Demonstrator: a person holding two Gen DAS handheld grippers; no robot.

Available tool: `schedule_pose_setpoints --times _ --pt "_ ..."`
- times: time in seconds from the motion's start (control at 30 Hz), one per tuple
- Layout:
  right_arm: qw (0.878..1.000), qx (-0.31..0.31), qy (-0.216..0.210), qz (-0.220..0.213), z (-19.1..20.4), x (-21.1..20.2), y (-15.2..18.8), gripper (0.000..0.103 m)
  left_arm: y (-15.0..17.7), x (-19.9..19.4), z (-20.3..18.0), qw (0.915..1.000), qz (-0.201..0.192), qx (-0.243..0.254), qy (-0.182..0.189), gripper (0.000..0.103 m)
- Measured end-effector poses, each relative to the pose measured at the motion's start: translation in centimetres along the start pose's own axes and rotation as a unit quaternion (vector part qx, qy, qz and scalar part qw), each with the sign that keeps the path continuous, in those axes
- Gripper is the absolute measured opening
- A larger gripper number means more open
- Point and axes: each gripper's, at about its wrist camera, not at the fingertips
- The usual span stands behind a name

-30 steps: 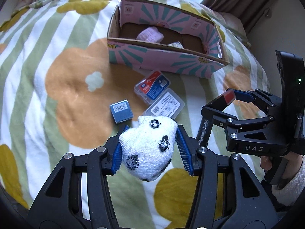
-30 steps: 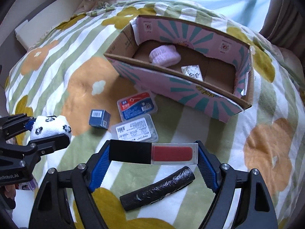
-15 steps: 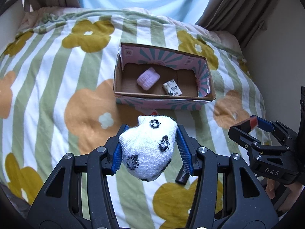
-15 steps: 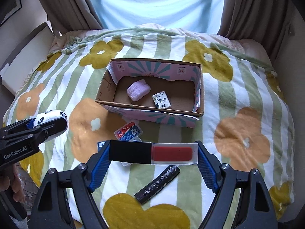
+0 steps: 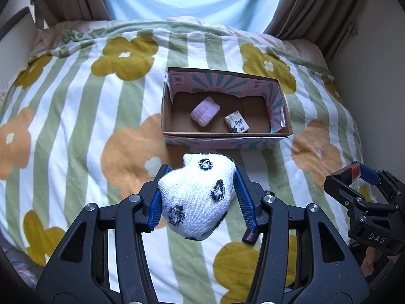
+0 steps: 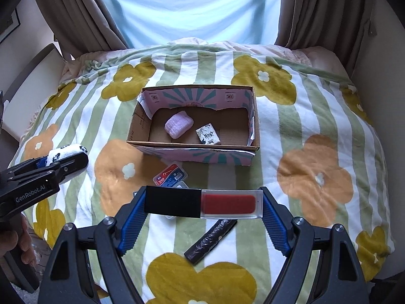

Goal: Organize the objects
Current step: 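Carry the panda plush and red lipstick over the cardboard box with both tools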

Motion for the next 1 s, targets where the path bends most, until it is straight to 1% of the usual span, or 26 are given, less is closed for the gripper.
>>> schedule_pose_setpoints --times 0.17,0.27,0.33,0.43,0.57,0.67,0.77,0.9,1.0 --pt "1.000 0.003 0.000 -0.003 -0.1 0.3 -1.2 0.080 -1.3 0.3 0.3 1.0000 -0.002 0.003 0.002 0.047" --pt "1.000 0.007 -0.006 -0.002 -0.1 0.8 -2.6 0.080 -2.5 0.7 0.3 0.9998 0.000 0.007 0.016 0.047" --pt "1.000 0.009 -0.007 -0.004 -0.1 1.1 -3.7 0.080 -3.6 1.1 0.0 0.9997 -0.001 0.020 0.014 0.047" --pt "1.000 0.007 -0.006 -0.011 -0.1 2.0 -6.0 0.080 -5.9 2.0 -0.2 0.9992 -0.005 0.031 0.025 0.047" --pt "1.000 0.004 -0.002 -0.014 -0.2 3.9 -9.5 0.080 -9.3 4.5 -0.6 0.9985 0.000 0.044 0.032 0.047" --pt "1.000 0.010 -0.003 -0.008 -0.6 6.2 -11.9 0.080 -11.5 7.1 -0.8 0.9980 0.009 0.052 0.036 0.047" --pt "0.999 0.026 -0.013 0.017 -1.2 9.4 -13.9 0.080 -13.2 10.3 -0.9 0.9974 0.026 0.056 0.038 0.047" --pt "0.998 0.039 -0.010 0.043 -1.9 14.1 -15.6 0.080 -14.4 14.5 -0.9 0.9966 0.044 0.060 0.034 0.047" --pt "0.997 0.050 -0.009 0.056 -2.3 17.6 -16.4 0.080 -14.7 17.7 -0.8 0.9958 0.059 0.062 0.033 0.047"
Point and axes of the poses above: each gripper's, at about its wrist camera, not at the fingertips, and x roughly the way its jaws point, z to its left, y to its underside, and after that the axes turned 4 degrees about x, right-handed
